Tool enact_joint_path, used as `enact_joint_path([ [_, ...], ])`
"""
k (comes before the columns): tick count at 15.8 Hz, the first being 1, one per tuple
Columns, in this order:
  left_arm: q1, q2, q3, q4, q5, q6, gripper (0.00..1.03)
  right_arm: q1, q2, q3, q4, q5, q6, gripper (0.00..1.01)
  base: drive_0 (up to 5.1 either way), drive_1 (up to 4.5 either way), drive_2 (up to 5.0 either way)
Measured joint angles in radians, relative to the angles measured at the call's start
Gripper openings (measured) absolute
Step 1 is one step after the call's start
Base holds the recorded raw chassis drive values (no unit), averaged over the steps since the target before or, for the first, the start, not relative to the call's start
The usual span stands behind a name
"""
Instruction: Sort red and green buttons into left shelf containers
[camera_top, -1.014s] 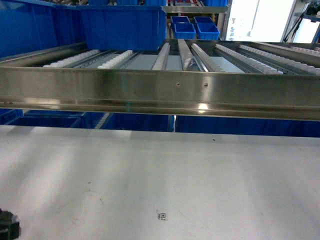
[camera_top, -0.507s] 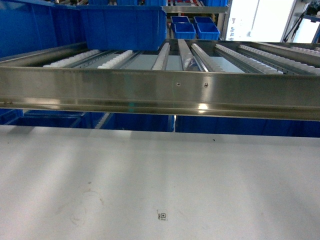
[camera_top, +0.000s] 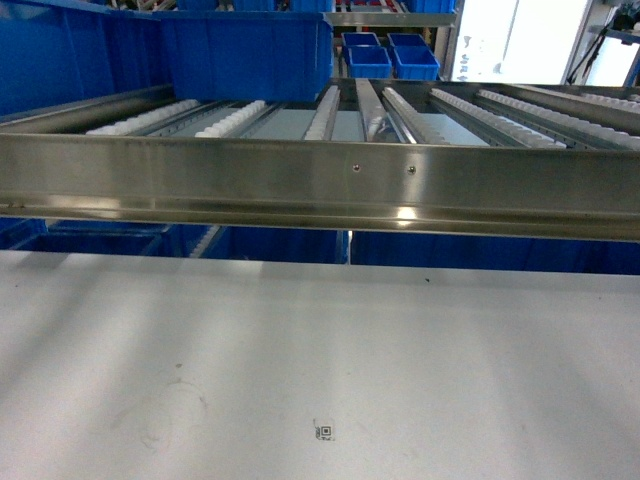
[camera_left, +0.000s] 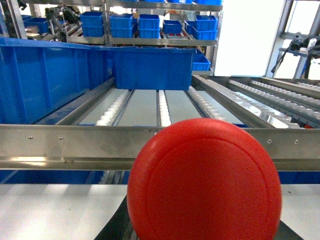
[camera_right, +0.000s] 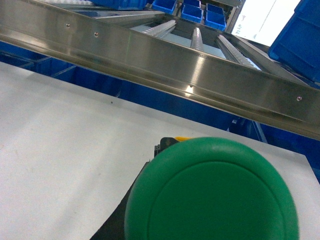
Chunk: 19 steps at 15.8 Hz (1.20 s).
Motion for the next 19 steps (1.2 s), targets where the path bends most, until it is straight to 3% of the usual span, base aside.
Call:
enact_joint_path([
  [2,-0.065,-0.061,-0.038,-0.072,-0.077,0.004,0.26,0.000,0.000,0.000,0.000,0.000,0.000,0.26,0.0,0.00,0.0],
  [4,-0.066,-0.058,-0.039,-0.070,-0.080,0.004,0.26,0.000,0.000,0.000,0.000,0.000,0.000,0.26,0.0,0.00,0.0],
  [19,-0.065,-0.059,-0.040,-0.069,-0.084,0.004,0.26,0.000,0.000,0.001,-0.002,0.002,0.000,0.26,-4.8,1.72,3.2],
])
